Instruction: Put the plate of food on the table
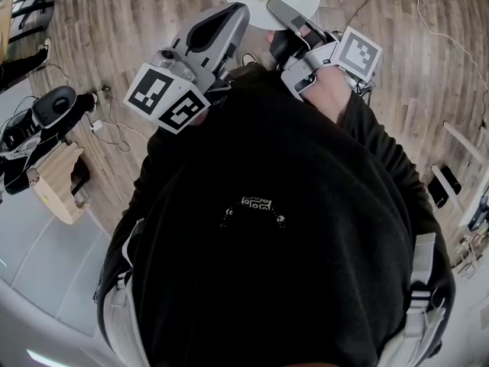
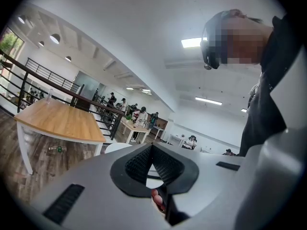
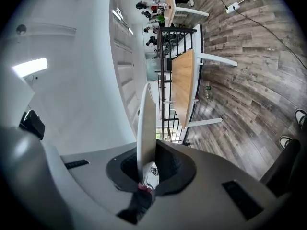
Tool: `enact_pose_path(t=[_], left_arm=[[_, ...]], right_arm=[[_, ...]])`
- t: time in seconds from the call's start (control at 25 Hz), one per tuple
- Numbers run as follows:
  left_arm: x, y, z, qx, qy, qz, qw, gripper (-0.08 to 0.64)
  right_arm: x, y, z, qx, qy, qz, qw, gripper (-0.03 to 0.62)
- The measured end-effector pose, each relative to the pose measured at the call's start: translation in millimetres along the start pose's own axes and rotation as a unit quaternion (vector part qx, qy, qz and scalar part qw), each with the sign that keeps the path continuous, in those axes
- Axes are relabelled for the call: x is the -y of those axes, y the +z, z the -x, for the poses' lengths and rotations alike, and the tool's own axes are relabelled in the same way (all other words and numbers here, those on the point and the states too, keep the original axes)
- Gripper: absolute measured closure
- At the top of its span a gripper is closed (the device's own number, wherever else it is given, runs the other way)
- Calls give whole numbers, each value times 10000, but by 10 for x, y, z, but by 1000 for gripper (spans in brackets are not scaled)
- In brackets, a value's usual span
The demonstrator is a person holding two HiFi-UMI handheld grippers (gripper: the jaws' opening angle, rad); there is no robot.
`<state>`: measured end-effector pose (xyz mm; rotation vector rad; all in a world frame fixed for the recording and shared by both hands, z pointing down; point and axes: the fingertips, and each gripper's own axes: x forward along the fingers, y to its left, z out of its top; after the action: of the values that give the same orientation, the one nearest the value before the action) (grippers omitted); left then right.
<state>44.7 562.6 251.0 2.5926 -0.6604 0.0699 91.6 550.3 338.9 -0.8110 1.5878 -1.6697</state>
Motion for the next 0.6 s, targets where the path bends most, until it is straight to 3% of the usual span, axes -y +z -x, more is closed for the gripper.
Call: enact_pose_path(t=[0.24,0.6], left_arm=[[158,-30,-71,-14,-18,-44,10000,555],[-261,96,-46,-91,-21,31,10000,554]], right_arm=[[20,38,143,-27,-53,-103,9999,566],[86,93,-262,-80,-206,-83,9997,566]])
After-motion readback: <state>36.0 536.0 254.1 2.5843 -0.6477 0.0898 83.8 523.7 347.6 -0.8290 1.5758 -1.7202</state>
